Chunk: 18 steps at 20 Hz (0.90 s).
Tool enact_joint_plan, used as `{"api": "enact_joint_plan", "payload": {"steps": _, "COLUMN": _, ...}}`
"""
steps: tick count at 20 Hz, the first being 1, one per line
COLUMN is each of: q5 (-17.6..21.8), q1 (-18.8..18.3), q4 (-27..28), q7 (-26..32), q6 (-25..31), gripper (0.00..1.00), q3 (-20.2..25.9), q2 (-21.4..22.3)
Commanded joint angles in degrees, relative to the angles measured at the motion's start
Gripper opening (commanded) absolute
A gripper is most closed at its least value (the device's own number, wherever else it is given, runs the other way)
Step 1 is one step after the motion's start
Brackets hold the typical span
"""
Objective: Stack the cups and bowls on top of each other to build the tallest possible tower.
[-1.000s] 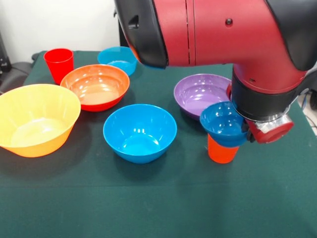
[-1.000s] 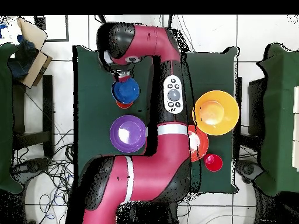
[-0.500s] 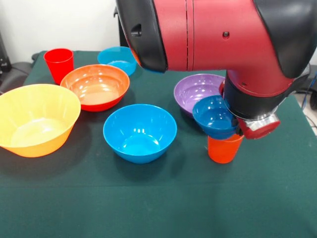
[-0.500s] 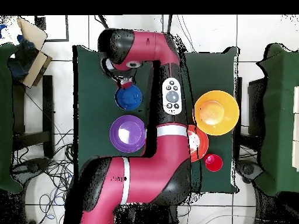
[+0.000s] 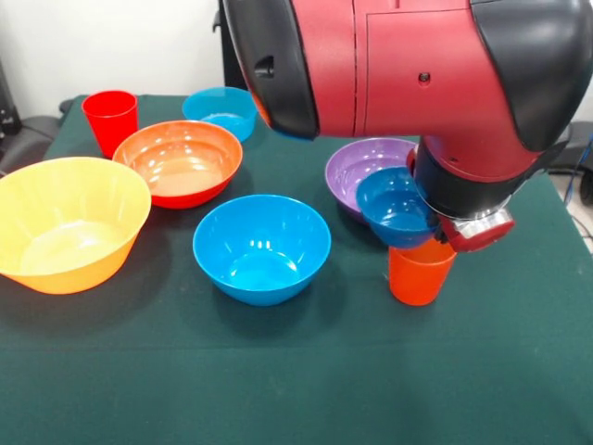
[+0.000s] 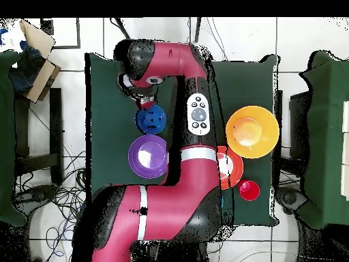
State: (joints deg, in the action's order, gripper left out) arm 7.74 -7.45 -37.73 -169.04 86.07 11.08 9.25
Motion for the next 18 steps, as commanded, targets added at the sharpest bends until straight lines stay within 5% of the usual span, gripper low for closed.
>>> {"api": "enact_joint_plan", "payload": {"steps": 1, "q5": -1.5, "q1": 1.6, "q4": -6.2, "q7": -2.1, "q6": -6.0, "gripper": 0.00, "q3": 1.6, "q2": 1.0}}
{"api": "enact_joint_plan", "payload": {"steps": 18, "q5": -0.9, "q1": 3.0, "q4": -4.6, "q7": -2.4, "q6": -7.3, "gripper": 0.00, "q3": -1.1, "q2": -1.3}}
